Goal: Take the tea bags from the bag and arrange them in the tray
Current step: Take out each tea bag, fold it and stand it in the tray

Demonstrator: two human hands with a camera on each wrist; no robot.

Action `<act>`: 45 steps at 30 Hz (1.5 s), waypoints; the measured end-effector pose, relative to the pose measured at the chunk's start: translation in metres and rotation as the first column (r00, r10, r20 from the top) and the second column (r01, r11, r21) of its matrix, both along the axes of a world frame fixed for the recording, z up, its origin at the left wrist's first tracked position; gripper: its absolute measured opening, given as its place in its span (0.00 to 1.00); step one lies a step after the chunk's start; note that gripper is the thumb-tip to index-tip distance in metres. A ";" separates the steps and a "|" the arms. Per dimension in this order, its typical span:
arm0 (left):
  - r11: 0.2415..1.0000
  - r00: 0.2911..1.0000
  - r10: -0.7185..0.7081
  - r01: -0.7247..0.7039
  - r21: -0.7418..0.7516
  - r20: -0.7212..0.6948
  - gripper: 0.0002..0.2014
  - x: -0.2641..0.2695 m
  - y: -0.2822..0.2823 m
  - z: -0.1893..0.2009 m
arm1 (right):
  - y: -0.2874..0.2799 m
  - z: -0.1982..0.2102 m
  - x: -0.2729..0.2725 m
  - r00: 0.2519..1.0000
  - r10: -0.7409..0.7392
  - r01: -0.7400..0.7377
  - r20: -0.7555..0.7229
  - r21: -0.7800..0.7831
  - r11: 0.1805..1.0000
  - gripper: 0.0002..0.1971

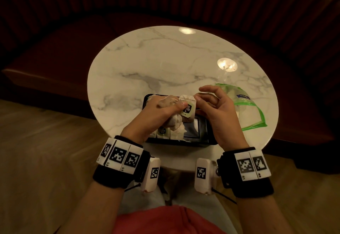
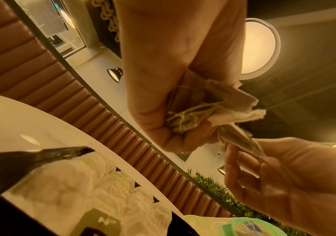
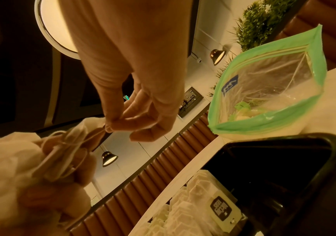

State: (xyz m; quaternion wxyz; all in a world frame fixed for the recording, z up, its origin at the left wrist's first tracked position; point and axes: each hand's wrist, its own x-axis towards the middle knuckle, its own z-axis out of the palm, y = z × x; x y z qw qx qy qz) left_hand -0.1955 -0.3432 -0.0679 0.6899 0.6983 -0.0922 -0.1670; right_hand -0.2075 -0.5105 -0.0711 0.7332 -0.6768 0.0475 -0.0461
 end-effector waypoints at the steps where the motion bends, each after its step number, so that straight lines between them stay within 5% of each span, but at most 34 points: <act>1: 1.000 1.000 -0.003 0.003 0.013 -0.017 0.15 0.001 0.000 -0.001 | -0.001 0.000 0.000 1.000 0.004 -0.004 0.007 -0.007 1.000 0.10; 8: 0.993 0.995 -0.098 0.100 0.064 -0.034 0.22 0.003 0.002 -0.001 | -0.003 0.005 -0.004 0.995 0.087 -0.085 0.052 -0.041 0.996 0.11; 15: 0.998 0.999 -0.043 0.042 0.040 0.023 0.17 0.000 0.002 0.000 | -0.009 0.002 -0.003 0.985 0.169 -0.170 -0.012 -0.084 0.982 0.13; 18: 0.999 0.998 0.033 -0.034 0.013 0.053 0.08 -0.001 0.000 -0.002 | -0.012 0.002 -0.003 0.992 0.120 -0.122 -0.032 -0.089 0.989 0.07; 22: 0.998 0.996 0.051 -0.049 -0.027 0.068 0.04 -0.002 -0.003 -0.003 | -0.013 0.006 -0.003 0.987 0.159 -0.162 -0.032 -0.097 0.982 0.13; 30: 0.995 0.997 0.076 -0.075 -0.063 0.015 0.15 0.000 -0.007 -0.008 | -0.009 0.009 -0.003 0.999 0.047 -0.047 0.027 0.019 0.999 0.04; 35: 0.999 0.998 0.028 -0.027 -0.019 0.057 0.11 -0.002 -0.009 -0.009 | -0.010 0.015 -0.003 0.999 0.043 -0.042 -0.005 0.092 0.995 0.03; 45: 0.999 0.996 -0.044 0.044 0.001 0.083 0.07 -0.006 -0.011 -0.007 | -0.021 0.024 0.002 0.993 0.094 -0.108 -0.079 -0.209 0.972 0.04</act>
